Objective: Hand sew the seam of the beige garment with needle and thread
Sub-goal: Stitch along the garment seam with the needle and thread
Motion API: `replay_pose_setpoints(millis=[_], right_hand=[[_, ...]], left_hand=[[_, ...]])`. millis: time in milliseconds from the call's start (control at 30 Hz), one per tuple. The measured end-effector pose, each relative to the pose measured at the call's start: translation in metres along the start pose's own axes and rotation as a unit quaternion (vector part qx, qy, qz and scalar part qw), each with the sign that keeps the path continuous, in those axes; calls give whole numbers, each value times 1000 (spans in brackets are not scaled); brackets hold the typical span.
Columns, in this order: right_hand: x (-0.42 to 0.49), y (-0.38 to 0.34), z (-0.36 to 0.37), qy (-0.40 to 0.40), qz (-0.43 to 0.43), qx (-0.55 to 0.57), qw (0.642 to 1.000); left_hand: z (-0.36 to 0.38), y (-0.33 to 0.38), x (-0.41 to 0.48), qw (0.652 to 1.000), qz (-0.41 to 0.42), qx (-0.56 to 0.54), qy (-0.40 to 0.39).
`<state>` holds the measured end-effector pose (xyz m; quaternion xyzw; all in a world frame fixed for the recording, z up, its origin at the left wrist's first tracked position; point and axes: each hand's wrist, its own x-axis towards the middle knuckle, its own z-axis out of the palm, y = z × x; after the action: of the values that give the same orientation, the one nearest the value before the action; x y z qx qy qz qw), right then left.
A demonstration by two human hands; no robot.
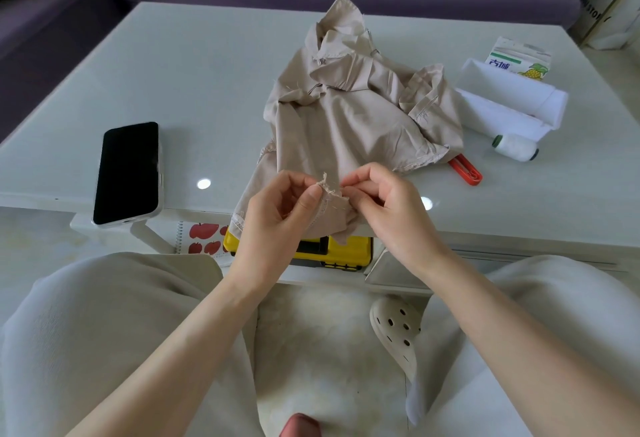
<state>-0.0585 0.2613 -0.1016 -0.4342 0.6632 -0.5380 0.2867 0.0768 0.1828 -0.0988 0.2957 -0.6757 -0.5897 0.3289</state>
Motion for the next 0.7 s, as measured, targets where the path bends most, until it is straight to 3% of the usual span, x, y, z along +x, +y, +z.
replay_pose_setpoints(millis=[700], right_hand=[[-2, -6, 2, -68, 22, 50, 996]], left_hand=[[-1, 3, 1, 999, -40, -14, -7]])
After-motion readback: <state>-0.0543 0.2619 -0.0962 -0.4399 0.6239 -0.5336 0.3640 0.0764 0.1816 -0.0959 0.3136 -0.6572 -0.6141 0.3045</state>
